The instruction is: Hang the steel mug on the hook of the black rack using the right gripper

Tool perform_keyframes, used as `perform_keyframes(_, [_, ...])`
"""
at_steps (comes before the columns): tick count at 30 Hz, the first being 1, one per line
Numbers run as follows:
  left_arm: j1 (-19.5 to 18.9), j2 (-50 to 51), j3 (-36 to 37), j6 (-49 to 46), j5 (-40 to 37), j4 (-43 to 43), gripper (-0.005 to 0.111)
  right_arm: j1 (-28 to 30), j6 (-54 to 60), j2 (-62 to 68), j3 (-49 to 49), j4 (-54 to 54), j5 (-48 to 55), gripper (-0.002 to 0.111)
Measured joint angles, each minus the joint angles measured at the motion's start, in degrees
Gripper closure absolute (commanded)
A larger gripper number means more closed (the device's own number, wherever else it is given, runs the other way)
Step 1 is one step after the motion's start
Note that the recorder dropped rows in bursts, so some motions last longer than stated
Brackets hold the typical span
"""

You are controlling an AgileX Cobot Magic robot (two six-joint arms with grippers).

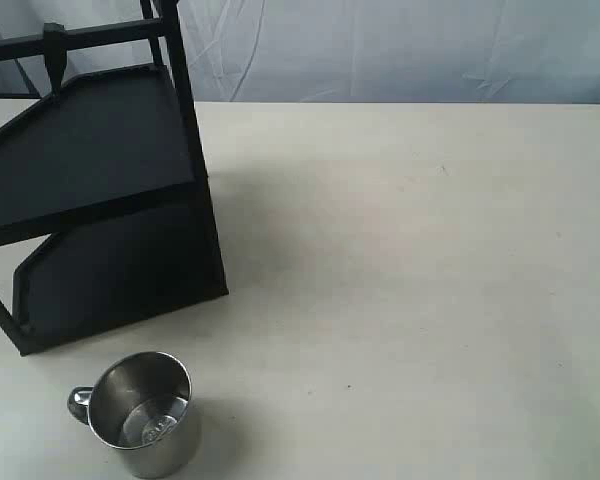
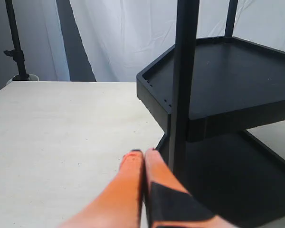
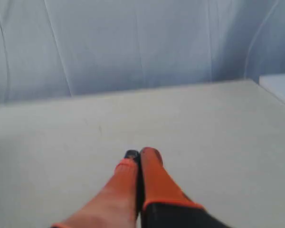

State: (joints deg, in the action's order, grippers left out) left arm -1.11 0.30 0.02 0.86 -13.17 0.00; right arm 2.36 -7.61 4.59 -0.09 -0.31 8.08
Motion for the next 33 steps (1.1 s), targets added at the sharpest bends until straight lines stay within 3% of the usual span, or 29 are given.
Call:
perform_keyframes(5, [0.0, 0.0, 0.0, 0.0, 0.0, 0.0, 0.105, 0.0, -10.91, -0.09, 0.0, 18.91, -22.63, 0.108])
perform_keyframes(9, [0.0, 0.0, 0.0, 0.0, 0.0, 0.0, 0.105, 0.0, -23.37, -0.09, 0.0, 28.05, -29.3, 0.108])
perform_keyframes(13, [0.0, 0.0, 0.0, 0.0, 0.0, 0.0, 0.105, 0.0, -33.06, -0.09, -3.26, 24.73, -20.64, 0.109])
perform_keyframes(18, [0.0, 0.0, 0.0, 0.0, 0.0, 0.0, 0.105, -0.11, -34.05, 3.65, -16.13, 7.45, -2.47, 0.109])
perform_keyframes(22, [0.0, 0.0, 0.0, 0.0, 0.0, 0.0, 0.105, -1.6, -19.78, 14.97, -29.39, 1.34, 17.25, 0.109])
perform_keyframes(26, [0.0, 0.0, 0.0, 0.0, 0.0, 0.0, 0.105, -2.73, -1.37, 30.84, -39.7, 4.56, 32.16, 0.109])
perform_keyframes(30, [0.0, 0.0, 0.0, 0.0, 0.0, 0.0, 0.105, -5.92, 8.98, 47.01, -43.4, 13.1, 39.85, 0.109])
perform_keyframes(33, [0.0, 0.0, 0.0, 0.0, 0.0, 0.0, 0.105, -12.05, 11.94, 56.94, -43.4, 16.6, 41.2, 0.109])
